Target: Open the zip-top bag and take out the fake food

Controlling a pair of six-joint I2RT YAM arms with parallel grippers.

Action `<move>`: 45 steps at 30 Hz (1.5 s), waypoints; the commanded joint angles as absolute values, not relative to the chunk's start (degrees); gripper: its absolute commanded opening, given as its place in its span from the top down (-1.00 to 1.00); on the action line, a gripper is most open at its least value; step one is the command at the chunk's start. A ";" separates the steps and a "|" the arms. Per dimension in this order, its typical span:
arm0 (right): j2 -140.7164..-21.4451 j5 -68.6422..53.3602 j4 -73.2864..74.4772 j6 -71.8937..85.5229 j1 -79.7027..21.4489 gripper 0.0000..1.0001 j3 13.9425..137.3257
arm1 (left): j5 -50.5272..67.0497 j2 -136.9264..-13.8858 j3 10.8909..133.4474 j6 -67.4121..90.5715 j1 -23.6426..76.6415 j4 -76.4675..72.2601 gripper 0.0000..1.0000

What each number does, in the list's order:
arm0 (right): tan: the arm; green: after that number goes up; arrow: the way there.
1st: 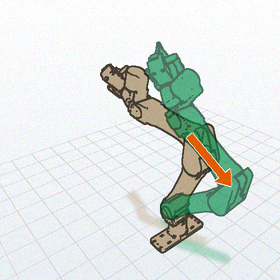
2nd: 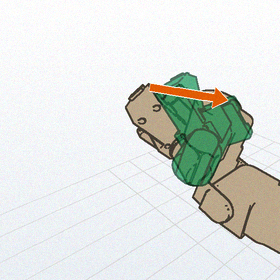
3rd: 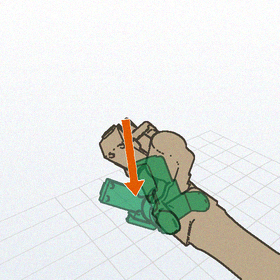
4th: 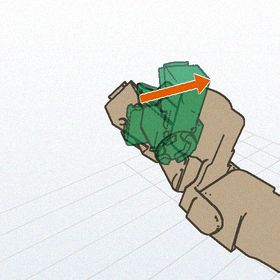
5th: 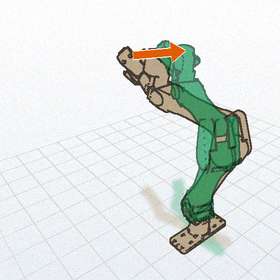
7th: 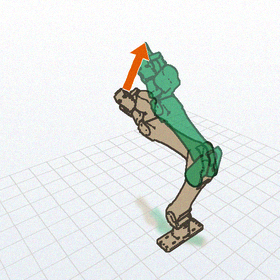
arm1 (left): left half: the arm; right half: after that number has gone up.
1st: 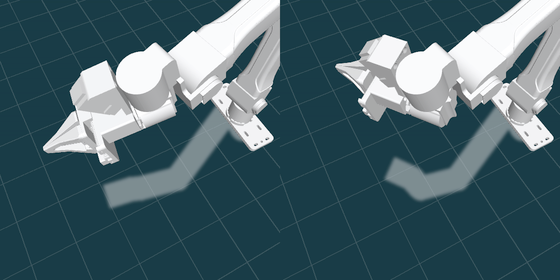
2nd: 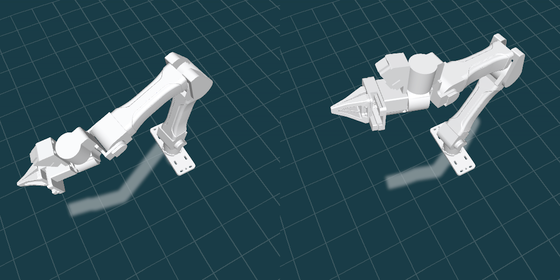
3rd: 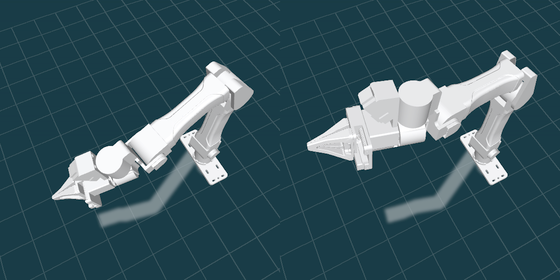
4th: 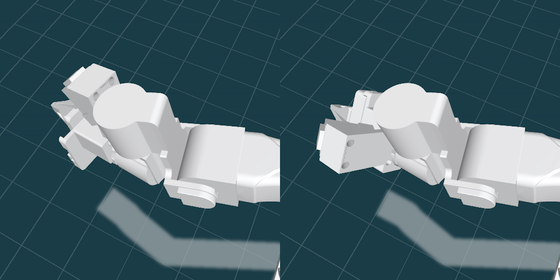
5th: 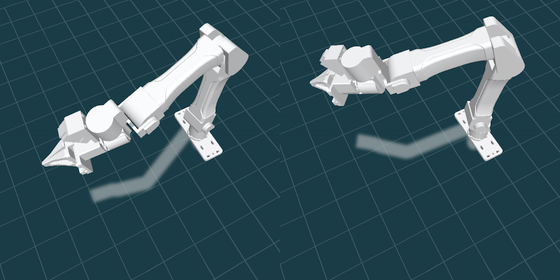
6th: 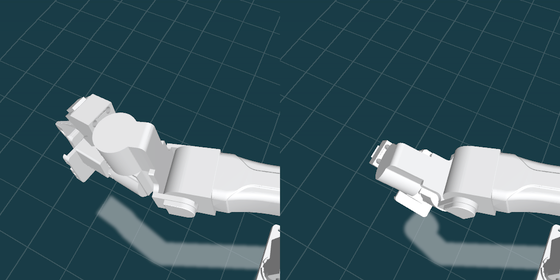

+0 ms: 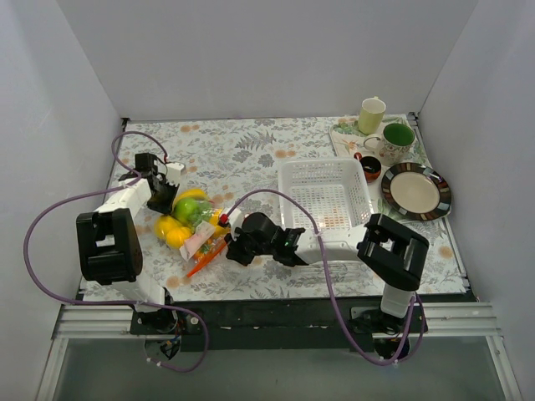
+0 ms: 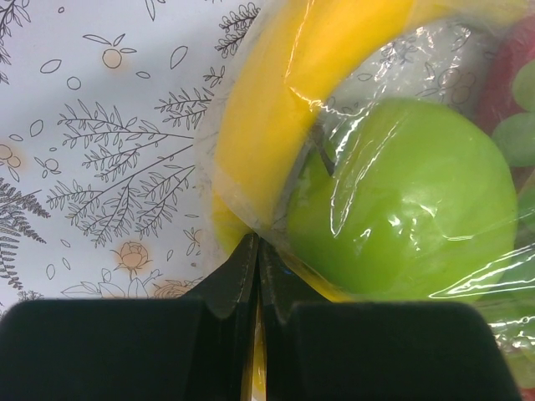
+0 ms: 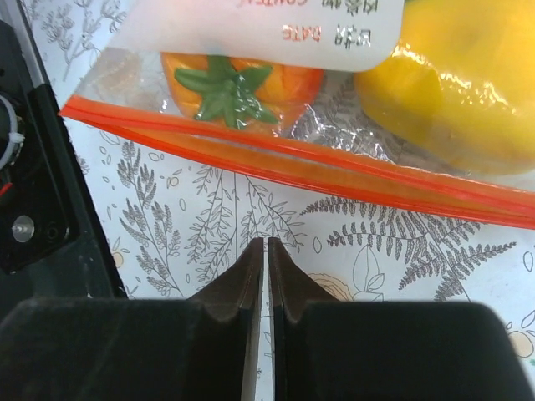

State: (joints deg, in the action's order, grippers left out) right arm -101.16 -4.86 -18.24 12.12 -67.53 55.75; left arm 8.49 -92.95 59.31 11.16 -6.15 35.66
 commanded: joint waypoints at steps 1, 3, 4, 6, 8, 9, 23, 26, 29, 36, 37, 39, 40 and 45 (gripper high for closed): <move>-102.22 -4.31 -22.06 12.48 -67.68 0.74 57.92 | 8.44 -94.13 57.66 11.16 -5.89 36.30 1.00; -102.04 -4.66 -22.59 12.57 -67.68 0.88 57.92 | 8.53 -94.13 57.39 11.16 -5.80 36.30 1.00; -101.87 -4.83 -22.85 12.66 -67.76 0.93 58.01 | 8.70 -94.13 57.22 11.08 -5.71 36.12 1.00; -101.34 -5.36 -22.85 12.57 -67.68 0.97 58.18 | 8.61 -94.22 56.95 11.16 -5.80 36.04 1.00; -100.99 -5.80 -23.03 12.48 -67.68 0.97 58.10 | 8.79 -94.31 56.60 11.16 -5.80 35.86 1.00; -100.99 -5.80 -23.29 12.31 -67.68 0.97 58.10 | 8.88 -94.31 56.43 11.16 -5.63 35.77 1.00; -104.23 -6.77 -21.45 11.25 -67.68 0.97 63.98 | 9.23 -93.34 55.28 11.34 -5.36 35.42 1.00; -105.99 -7.38 -20.56 10.99 -67.59 0.97 64.86 | 9.23 -93.16 55.20 11.34 -5.27 35.51 1.00; -106.70 -7.82 -21.09 11.25 -67.59 0.97 64.86 | 9.05 -93.08 54.67 11.16 -5.36 35.42 1.00; -107.22 -7.38 -21.09 11.43 -67.59 0.97 64.69 | 8.52 -93.25 54.23 10.72 -5.27 34.80 1.00; -107.40 -7.12 -21.09 11.34 -67.59 0.97 64.86 | 8.61 -93.34 54.32 10.81 -5.36 34.80 1.00; -108.01 -6.59 -21.01 11.08 -67.59 0.97 65.21 | 8.88 -93.25 54.40 10.99 -5.36 34.89 1.00; -108.19 -6.50 -21.09 11.07 -67.59 0.97 65.39 | 8.88 -93.16 54.32 10.90 -5.27 34.98 1.00; -111.26 -5.89 -21.71 11.25 -67.15 0.97 66.09 | 8.79 -93.16 53.97 10.46 -5.36 35.33 1.00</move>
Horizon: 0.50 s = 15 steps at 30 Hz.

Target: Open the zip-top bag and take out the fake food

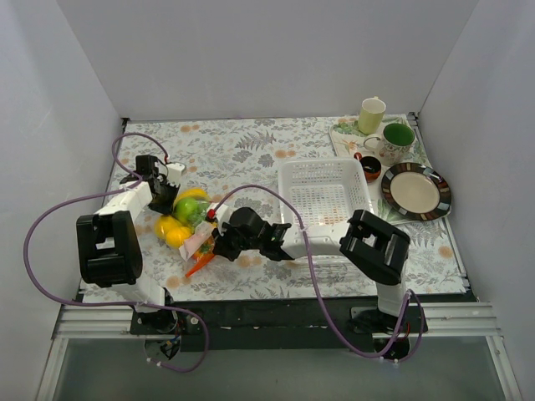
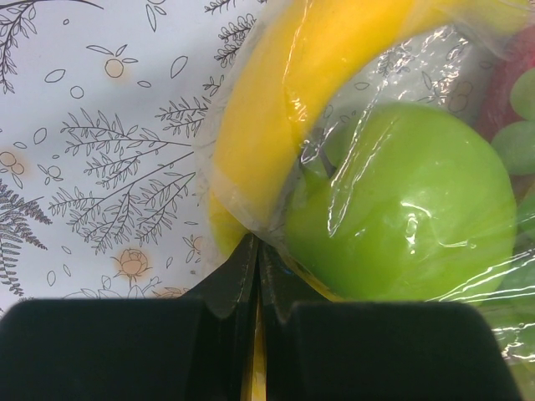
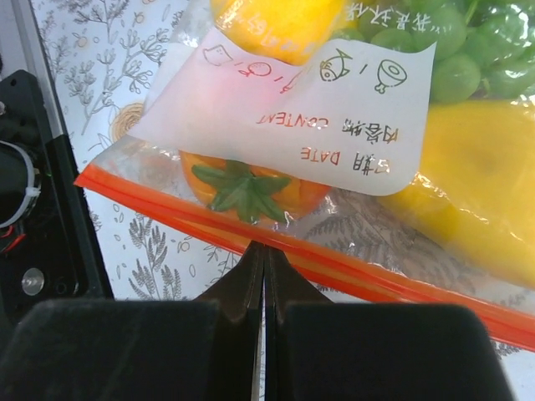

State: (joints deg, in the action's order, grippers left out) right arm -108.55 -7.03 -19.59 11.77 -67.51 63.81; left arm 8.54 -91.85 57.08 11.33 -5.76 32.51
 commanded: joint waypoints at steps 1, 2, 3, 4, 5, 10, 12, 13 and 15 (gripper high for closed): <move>-111.79 -5.98 -21.71 11.25 -66.89 0.97 66.62 | 8.79 -93.08 53.88 10.46 -5.27 35.33 1.00; -112.32 -6.32 -21.71 11.08 -66.88 0.97 67.14 | 8.70 -93.34 53.88 10.37 -5.27 35.33 1.00; -113.54 -6.59 -21.45 10.29 -66.88 0.97 67.67 | 8.53 -93.34 53.88 10.28 -5.27 35.33 1.00; -114.16 -7.20 -20.75 10.11 -66.88 0.72 68.81 | 8.53 -93.43 54.14 10.28 -5.27 35.42 1.00; -114.69 -7.56 -20.92 9.50 -66.97 0.30 68.99 | 8.61 -93.69 54.23 10.20 -5.36 35.42 1.00; -112.07 -9.93 -30.74 8.53 -66.88 -0.97 64.60 | 8.35 -93.78 55.28 10.55 -5.19 35.95 1.00; -111.45 -9.84 -32.07 8.53 -66.97 -0.97 64.16 | 8.35 -93.78 55.55 10.90 -5.01 36.04 1.00; -111.36 -9.84 -32.69 8.53 -67.06 -0.97 64.25 | 8.26 -93.78 55.46 11.25 -4.66 36.12 1.00; -111.62 -10.46 -34.62 8.61 -67.24 -0.97 64.60 | 8.17 -93.69 55.63 11.69 -4.31 36.12 1.00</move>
State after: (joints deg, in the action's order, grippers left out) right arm -114.41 -9.15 -26.30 9.72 -67.11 64.53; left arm 8.21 -91.81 57.06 10.98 -5.39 32.64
